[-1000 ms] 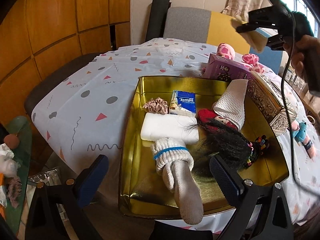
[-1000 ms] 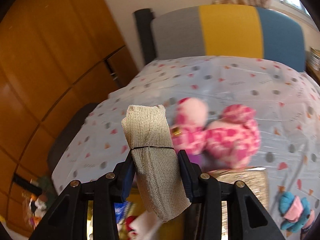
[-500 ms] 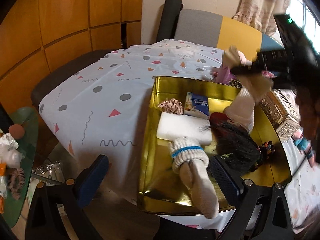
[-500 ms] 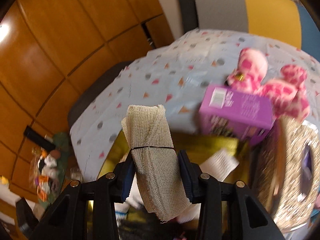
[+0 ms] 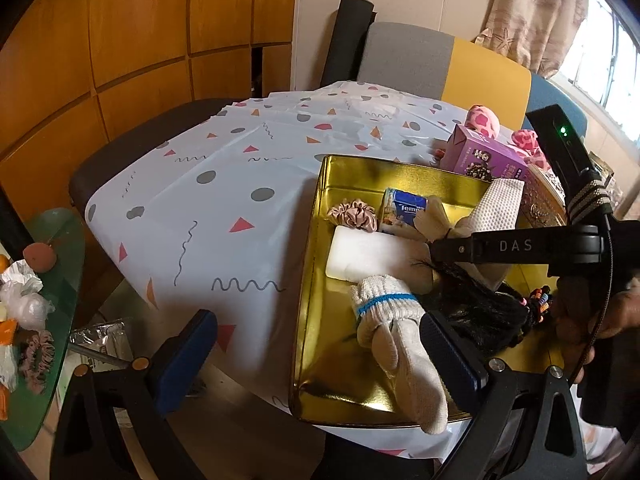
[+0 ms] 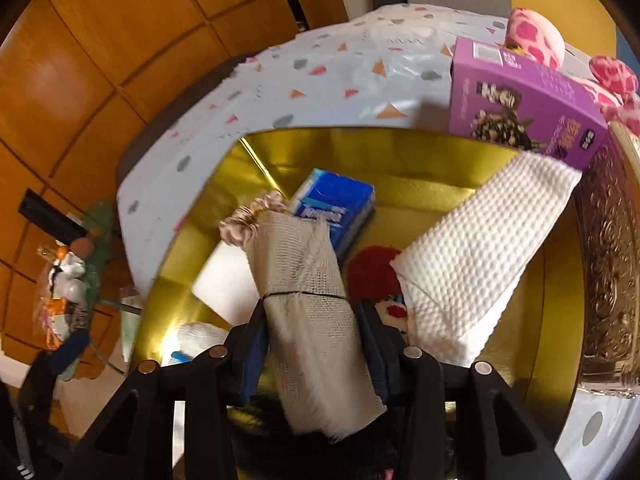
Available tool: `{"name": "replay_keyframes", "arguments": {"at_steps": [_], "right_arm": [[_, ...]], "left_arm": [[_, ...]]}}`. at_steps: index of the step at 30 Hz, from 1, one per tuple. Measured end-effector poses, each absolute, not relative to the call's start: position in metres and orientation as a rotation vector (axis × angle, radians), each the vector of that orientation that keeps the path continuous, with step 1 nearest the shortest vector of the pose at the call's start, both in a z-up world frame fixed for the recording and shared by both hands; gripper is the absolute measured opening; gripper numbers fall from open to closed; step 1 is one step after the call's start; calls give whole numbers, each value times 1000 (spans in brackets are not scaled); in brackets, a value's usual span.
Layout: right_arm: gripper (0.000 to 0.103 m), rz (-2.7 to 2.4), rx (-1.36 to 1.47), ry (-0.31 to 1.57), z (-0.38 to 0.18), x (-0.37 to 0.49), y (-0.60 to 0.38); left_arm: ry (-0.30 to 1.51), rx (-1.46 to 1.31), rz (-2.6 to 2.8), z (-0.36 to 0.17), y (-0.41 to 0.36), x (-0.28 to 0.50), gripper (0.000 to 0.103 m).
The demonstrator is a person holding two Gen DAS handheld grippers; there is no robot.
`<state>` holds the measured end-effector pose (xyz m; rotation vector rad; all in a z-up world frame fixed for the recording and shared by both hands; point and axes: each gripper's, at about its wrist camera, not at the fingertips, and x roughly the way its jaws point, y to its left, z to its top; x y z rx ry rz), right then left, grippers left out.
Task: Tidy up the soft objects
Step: 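Lower the gauze roll into the tray and open the right tool, then move both tools toward the blue plush elephant and pink dishcloth roll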
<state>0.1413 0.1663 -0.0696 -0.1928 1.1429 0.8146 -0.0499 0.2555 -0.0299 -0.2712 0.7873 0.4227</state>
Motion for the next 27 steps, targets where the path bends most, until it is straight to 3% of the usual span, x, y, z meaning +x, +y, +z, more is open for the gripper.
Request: {"name": "replay_keyframes", "arguments": {"at_steps": [6,9,27], "right_arm": [[48,822,-116,1179,-68,141,155],[56,827,-109,1137,-56,136,149],[57,728,-129,864,3,108,62]], "left_arm": [[789,-274,419,-30,255,-48,101],[783,-260,413,-28,252,-47,101],[747,-146,325,-6,211,-36,101]]}}
